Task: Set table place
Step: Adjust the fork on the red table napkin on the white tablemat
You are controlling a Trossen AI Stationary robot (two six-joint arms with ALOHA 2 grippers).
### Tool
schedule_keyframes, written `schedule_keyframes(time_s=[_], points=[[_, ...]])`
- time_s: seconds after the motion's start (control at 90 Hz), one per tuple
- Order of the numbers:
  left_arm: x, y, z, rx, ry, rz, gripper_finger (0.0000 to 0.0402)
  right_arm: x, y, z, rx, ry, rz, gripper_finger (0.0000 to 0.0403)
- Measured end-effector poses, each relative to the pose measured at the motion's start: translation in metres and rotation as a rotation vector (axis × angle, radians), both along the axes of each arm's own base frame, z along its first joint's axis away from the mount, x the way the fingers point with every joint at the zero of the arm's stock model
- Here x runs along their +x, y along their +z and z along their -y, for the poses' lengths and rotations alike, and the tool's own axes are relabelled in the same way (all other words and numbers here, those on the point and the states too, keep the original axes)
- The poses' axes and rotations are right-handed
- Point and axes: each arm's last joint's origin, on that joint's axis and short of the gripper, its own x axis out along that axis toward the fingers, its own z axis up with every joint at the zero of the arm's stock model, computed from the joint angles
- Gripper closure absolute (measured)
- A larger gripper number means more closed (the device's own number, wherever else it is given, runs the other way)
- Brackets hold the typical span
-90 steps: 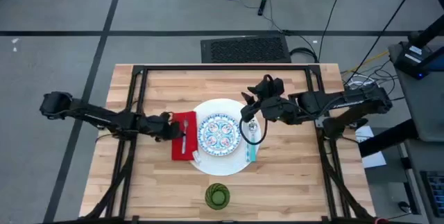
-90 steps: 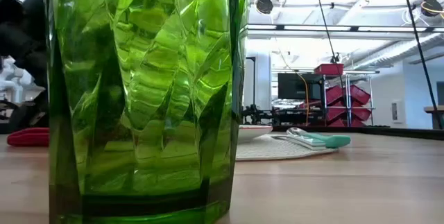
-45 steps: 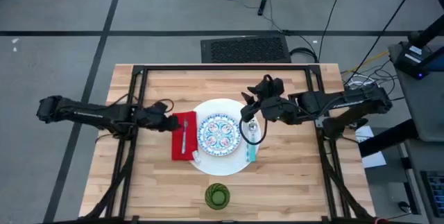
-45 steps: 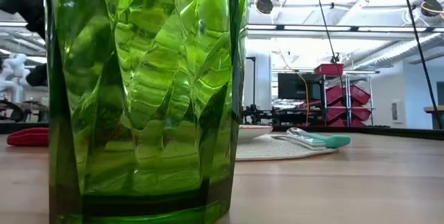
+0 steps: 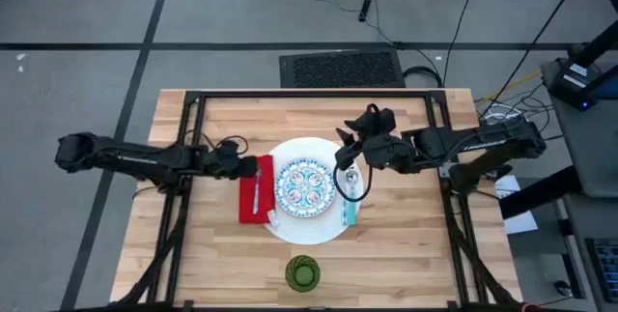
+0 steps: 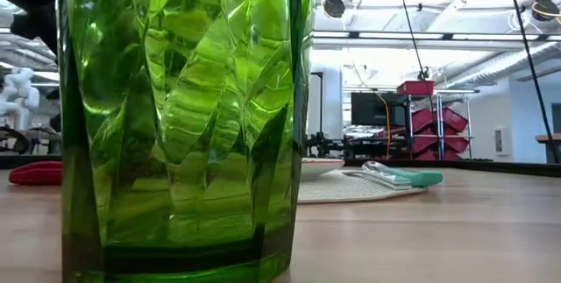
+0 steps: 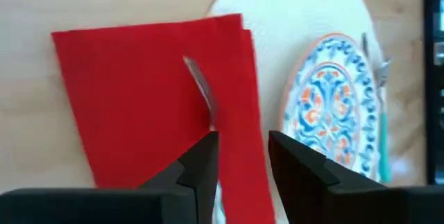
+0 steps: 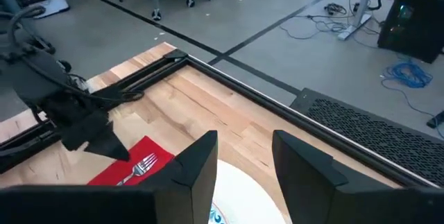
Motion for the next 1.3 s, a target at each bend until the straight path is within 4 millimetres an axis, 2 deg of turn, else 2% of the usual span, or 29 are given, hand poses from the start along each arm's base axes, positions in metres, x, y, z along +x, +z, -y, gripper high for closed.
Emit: schedule_keyframes(time_s=[0.167, 0.4, 0.544, 0.844, 1.122, 1.3], points=[[0.004, -0.007, 0.0, -0.028, -0.035, -0.032, 0.0291, 0.0, 0.0, 0.0, 0.0, 0.001, 0.0, 0.0277], [0.014, 0.007, 0.012, -0.109, -0.138, 0.04, 0.0291, 0.0, 0.0, -0.001, 0.008, 0.004, 0.0, 0.0277], [0.015, 0.001, 0.018, -0.132, -0.112, -0.01, 0.0291, 0.0, 0.0, 0.0, 0.005, 0.002, -0.001, 0.0277], [0.012, -0.003, 0.003, 0.03, 0.054, -0.057, 0.0291, 0.0, 0.0, 0.0, 0.001, 0.0, -0.002, 0.0277], [0.014, -0.007, -0.005, 0.067, 0.056, -0.09, 0.0291, 0.0, 0.0, 0.0, 0.006, -0.003, 0.002, 0.0277], [0.019, -0.017, -0.005, 0.045, 0.031, -0.132, 0.0291, 0.0, 0.0, 0.0, 0.007, -0.003, 0.003, 0.0277]])
